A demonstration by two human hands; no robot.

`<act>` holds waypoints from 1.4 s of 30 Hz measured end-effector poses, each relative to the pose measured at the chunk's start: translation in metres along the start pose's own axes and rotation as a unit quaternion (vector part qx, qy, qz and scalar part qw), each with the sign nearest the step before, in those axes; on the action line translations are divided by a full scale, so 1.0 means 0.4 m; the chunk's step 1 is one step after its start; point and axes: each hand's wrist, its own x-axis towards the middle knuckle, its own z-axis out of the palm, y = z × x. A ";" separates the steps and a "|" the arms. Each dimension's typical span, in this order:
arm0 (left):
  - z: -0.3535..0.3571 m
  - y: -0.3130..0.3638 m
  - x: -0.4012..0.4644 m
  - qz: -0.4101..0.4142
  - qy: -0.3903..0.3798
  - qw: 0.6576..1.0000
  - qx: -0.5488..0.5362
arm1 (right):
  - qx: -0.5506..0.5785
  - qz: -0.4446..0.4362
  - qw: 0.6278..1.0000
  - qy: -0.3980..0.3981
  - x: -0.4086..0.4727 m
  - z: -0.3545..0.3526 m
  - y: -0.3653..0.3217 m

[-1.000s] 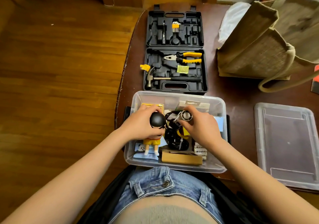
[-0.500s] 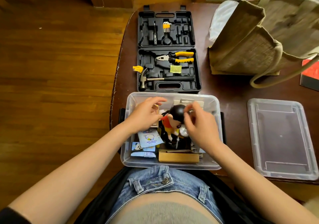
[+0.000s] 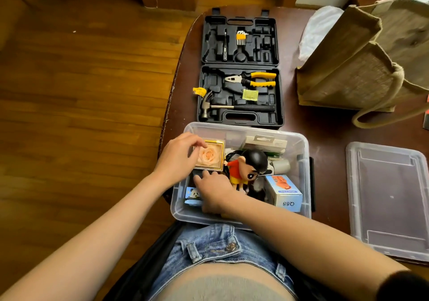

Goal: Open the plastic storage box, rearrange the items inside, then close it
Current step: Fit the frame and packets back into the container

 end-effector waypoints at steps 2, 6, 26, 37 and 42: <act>-0.004 -0.001 -0.003 -0.011 0.003 1.000 -0.011 | -0.021 0.004 0.999 0.028 0.015 0.007 -0.008; -0.018 0.002 -0.001 -0.027 0.018 0.998 -0.047 | -0.011 -0.037 0.996 0.080 -0.011 -0.035 0.021; 0.078 0.015 0.060 0.055 -0.193 0.933 0.300 | 0.758 0.222 0.529 0.310 -0.288 -0.027 0.315; 0.029 0.034 0.071 0.081 -0.187 0.939 0.277 | 0.273 0.419 0.819 0.280 -0.303 -0.047 0.322; -0.027 0.053 0.047 0.071 -0.260 0.925 0.268 | 0.284 0.418 0.819 0.272 -0.289 -0.033 0.317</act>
